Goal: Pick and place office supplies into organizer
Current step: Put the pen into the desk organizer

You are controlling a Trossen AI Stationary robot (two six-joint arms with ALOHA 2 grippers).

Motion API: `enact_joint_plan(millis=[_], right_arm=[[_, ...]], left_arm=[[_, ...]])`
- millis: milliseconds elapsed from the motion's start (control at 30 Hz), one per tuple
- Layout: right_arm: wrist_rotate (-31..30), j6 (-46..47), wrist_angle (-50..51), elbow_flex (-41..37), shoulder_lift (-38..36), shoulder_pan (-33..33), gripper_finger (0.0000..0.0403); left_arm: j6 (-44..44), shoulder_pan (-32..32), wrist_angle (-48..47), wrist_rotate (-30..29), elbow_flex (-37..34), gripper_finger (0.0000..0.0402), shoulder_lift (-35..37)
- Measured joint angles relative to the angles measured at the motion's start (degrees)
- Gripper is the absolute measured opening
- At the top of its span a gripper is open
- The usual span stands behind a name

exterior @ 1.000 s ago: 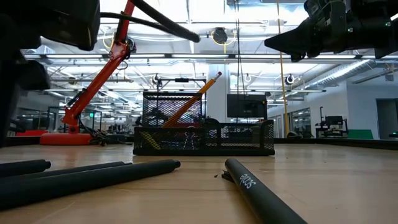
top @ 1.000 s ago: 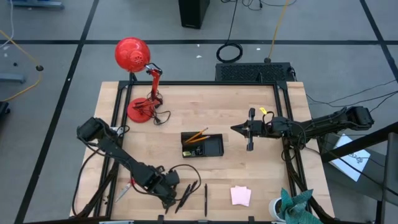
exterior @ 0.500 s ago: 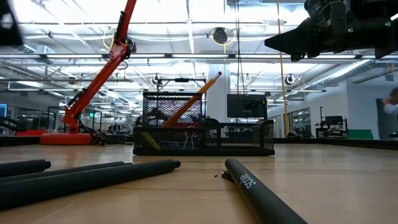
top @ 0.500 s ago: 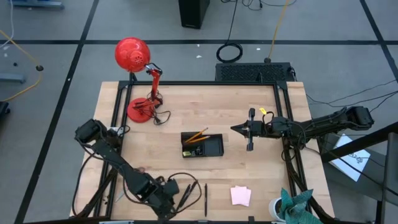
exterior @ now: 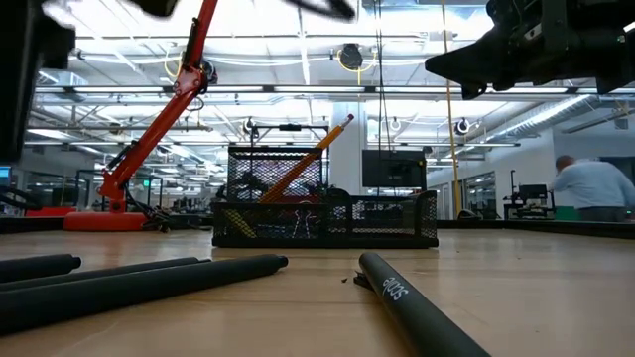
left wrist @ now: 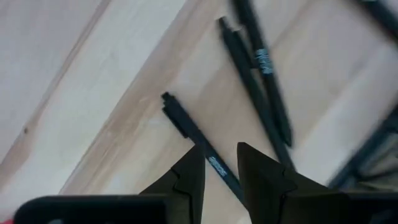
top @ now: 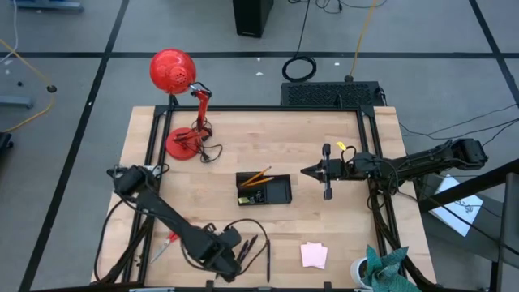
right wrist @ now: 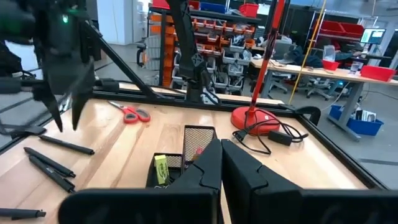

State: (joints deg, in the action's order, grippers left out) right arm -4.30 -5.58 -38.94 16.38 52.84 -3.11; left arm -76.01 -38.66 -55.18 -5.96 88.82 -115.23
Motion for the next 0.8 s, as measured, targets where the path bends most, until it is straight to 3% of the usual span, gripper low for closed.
enact_joint_plan(millis=[167,800], right_arm=[[0.0,-0.1,-0.2,0.0,0.0,0.0,0.0],[-0.1,0.2,0.4,0.0,0.0,0.0,0.0]], left_arm=[[-3.8,1.2,-2.1,3.0,0.0,0.0097,-3.1],[-3.1,1.5,-0.2,1.3,0.1,0.0097,-8.0]])
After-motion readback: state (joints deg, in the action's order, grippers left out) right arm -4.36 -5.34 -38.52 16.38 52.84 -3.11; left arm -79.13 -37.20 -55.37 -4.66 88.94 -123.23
